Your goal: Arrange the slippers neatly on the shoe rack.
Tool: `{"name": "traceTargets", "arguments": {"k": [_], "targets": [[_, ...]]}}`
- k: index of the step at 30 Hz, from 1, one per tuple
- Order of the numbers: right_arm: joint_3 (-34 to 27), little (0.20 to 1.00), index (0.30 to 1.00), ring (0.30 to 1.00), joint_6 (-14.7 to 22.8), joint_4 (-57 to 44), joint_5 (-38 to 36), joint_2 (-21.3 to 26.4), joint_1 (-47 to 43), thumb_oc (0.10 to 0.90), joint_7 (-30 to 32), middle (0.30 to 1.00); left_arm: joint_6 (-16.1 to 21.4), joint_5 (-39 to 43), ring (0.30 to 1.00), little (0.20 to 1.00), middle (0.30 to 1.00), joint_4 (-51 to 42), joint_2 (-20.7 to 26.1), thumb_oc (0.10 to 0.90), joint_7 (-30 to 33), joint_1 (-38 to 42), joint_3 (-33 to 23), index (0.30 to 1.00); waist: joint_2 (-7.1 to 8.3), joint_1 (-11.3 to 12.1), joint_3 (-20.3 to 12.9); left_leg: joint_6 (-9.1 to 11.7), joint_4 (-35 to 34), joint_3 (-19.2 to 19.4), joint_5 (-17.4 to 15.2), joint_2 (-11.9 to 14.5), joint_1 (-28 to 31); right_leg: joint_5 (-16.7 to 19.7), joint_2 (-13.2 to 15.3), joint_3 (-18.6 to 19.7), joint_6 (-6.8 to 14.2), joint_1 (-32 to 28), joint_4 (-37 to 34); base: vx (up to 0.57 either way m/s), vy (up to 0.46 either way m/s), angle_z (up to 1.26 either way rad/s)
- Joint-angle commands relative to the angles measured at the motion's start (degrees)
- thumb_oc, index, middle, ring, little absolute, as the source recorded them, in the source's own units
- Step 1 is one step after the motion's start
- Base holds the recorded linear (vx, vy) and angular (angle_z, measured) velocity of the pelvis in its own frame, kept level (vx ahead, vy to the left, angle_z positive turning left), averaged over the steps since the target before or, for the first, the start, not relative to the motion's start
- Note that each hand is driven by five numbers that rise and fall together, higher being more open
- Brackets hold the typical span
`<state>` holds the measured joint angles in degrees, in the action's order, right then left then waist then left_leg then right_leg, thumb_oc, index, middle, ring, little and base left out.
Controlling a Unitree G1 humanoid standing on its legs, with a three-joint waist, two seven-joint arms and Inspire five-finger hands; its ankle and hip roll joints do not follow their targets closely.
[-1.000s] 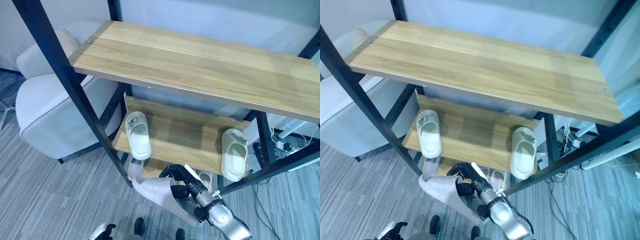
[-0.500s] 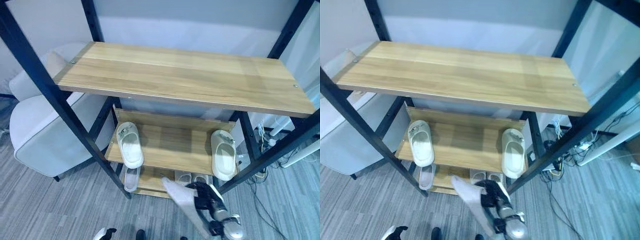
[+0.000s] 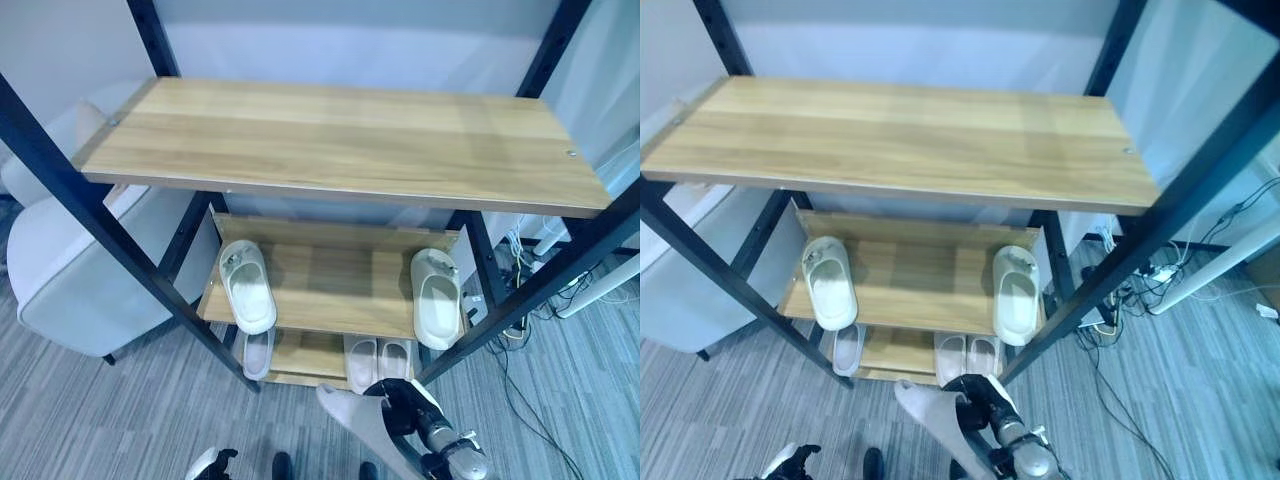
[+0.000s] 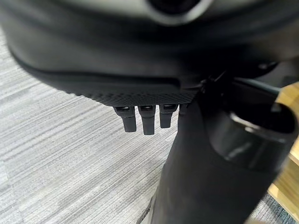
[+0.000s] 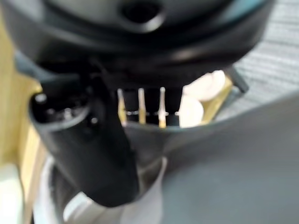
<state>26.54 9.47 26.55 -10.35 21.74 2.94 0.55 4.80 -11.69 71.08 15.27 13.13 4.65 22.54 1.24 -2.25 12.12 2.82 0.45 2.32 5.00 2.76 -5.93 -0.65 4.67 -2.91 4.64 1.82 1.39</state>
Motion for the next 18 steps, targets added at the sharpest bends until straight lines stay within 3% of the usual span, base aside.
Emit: {"name": "traceTargets", "arguments": {"k": [1, 6, 7, 10, 12, 14, 15, 16, 18], "targets": [[-0.01, 0.300, 0.300, 0.300, 4.25, -4.58, -2.16, -1.38, -5.97, 0.400, 3.09, 0.300, 4.89, 4.06, 0.900, 0.900, 0.900, -3.24, -2.91, 0.800, 0.53, 4.30, 2.24, 0.900, 0.99, 1.24, 3.11, 1.86, 13.64, 1.40, -10.02, 3.38, -6.29, -5.34, 3.95, -6.36, 1.87, 7.31, 10.55, -0.19, 0.041, 0.08], [1.09, 0.300, 0.300, 0.300, 5.13, -2.93, -2.20, -3.42, -14.96, 0.400, 8.98, 0.300, 7.87, 7.39, 0.900, 0.900, 0.900, -15.99, -1.55, 0.800, 1.25, 6.04, 7.50, 0.900, -0.13, 2.49, 6.42, 2.04, 16.63, 0.18, -9.67, 2.67, -15.14, -5.32, 5.21, -6.60, 1.97, 16.19, 14.72, -0.15, 0.035, 0.24], [0.96, 0.300, 0.300, 0.300, 5.38, -2.88, -0.87, -3.92, -19.25, 0.400, 11.96, 0.300, 8.97, 9.74, 0.900, 0.900, 0.900, -22.63, -0.11, 0.800, 1.46, 6.55, 9.09, 0.900, -0.61, 3.48, 7.62, 1.96, 18.64, -0.40, -10.15, 2.16, -18.87, -6.09, 5.76, -6.67, 2.04, 19.96, 17.51, -0.11, 0.034, 0.28], [0.66, 0.300, 0.300, 0.300, 5.71, -3.63, 1.69, -3.93, -22.82, 0.400, 14.84, 0.300, 10.19, 11.45, 0.900, 0.900, 0.900, -28.86, 1.66, 0.800, 2.18, 6.89, 9.64, 0.900, -0.99, 4.03, 8.50, 1.75, 21.01, -0.97, -10.77, 1.55, -22.56, -6.78, 6.34, -6.44, 2.15, 23.99, 20.67, -0.11, 0.037, 0.22], [0.73, 0.300, 0.300, 0.300, 4.17, -4.81, 10.28, -3.08, -28.88, 0.400, 20.28, 0.300, 11.37, 12.34, 0.900, 0.900, 0.900, -35.15, 3.61, 0.800, 2.61, 7.81, 10.91, 0.900, -1.31, 4.92, 9.78, 1.37, 28.10, -1.38, -12.84, 1.64, -28.85, -8.36, 7.26, -5.38, 1.86, 30.58, 27.69, -0.12, 0.043, 0.20], [0.45, 0.300, 0.300, 0.300, 3.58, -5.16, 12.56, -2.68, -30.69, 0.400, 21.82, 0.300, 11.74, 12.61, 0.900, 0.900, 0.900, -36.83, 4.06, 0.800, 2.90, 8.21, 11.27, 0.900, -1.30, 5.34, 9.67, 1.08, 31.16, -1.40, -13.94, 1.83, -31.42, -9.11, 7.42, -4.67, 1.69, 33.28, 30.37, -0.11, 0.029, 0.08], [0.14, 0.300, 0.300, 0.300, 2.54, -6.30, 18.02, -2.15, -34.18, 0.400, 25.23, 0.300, 12.01, 13.01, 0.900, 0.900, 0.900, -39.74, 4.37, 0.800, 3.41, 9.15, 11.74, 0.900, -1.65, 5.86, 10.02, 0.39, 36.99, -1.90, -15.99, 2.10, -36.52, -11.26, 7.67, -3.72, 1.18, 38.64, 36.39, -0.11, 0.015, 0.04], [0.14, 0.300, 0.300, 0.300, 2.54, -6.29, 18.03, -2.17, -34.21, 0.400, 25.24, 0.300, 11.98, 13.02, 0.900, 0.900, 0.900, -39.76, 4.38, 0.800, 3.40, 9.16, 11.72, 0.900, -1.63, 5.89, 9.77, 0.38, 37.33, -1.90, -16.15, 2.12, -36.98, -11.39, 7.66, -3.66, 1.18, 39.10, 36.69, -0.10, 0.014, -0.02], [-0.71, 0.300, 0.300, 0.300, 1.64, -6.60, 20.10, -1.52, -37.99, 0.400, 27.70, 0.300, 12.88, 14.54, 0.900, 0.900, 0.900, -44.91, 5.73, 0.800, 3.79, 9.87, 11.83, 0.900, -2.03, 6.31, 9.40, -0.43, 44.29, -2.84, -18.94, 2.32, -43.00, -13.88, 7.81, -2.99, 0.39, 45.06, 43.16, -0.01, 0.006, -0.06]]}}
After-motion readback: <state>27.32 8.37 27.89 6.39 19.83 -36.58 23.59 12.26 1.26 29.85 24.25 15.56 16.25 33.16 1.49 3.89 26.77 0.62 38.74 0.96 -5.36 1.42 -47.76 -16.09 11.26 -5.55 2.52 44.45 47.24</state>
